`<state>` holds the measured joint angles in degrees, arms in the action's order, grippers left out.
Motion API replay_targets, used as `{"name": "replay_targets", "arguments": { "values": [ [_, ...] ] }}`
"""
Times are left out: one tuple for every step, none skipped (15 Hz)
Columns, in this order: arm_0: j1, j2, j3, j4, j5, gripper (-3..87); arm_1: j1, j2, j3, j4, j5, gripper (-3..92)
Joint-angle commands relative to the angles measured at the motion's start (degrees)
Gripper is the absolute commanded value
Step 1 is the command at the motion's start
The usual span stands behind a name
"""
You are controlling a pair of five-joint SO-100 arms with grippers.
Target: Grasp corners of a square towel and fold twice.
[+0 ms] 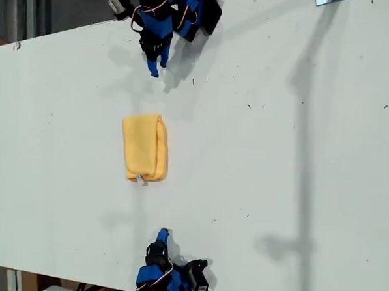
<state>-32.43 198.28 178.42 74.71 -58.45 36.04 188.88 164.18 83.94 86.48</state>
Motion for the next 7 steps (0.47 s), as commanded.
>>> {"name": "replay_targets", "arguments": {
  "values": [
    [-0.7,0.35,0.35,-0.18,-0.62,3.2,0.18,-0.35,-2.02,0.7,-0.88,17.3],
    [-0.7,0.35,0.35,-0.18,-0.62,3.2,0.09,-0.35,-2.02,0.7,-0.88,17.3],
    [-0.7,0.35,0.35,-0.18,-0.62,3.2,0.0,-0.35,-2.02,0.7,-0.88,17.3],
    [-0.7,0.35,0.35,-0.18,-0.62,3.2,-0.09,-0.35,-2.02,0.7,-0.88,17.3],
    [-0.7,0.35,0.35,-0.18,-0.62,3.2,-0.09,-0.35,-2.02,0.7,-0.88,17.3],
    [-0.7,0.35,0.35,-0.18,-0.62,3.2,-0.09,-0.35,-2.02,0.7,-0.88,17.3],
    [-0.7,0.35,0.35,-0.18,-0.62,3.2,-0.09,-0.35,-2.02,0.7,-0.88,17.3]
  ]
}}
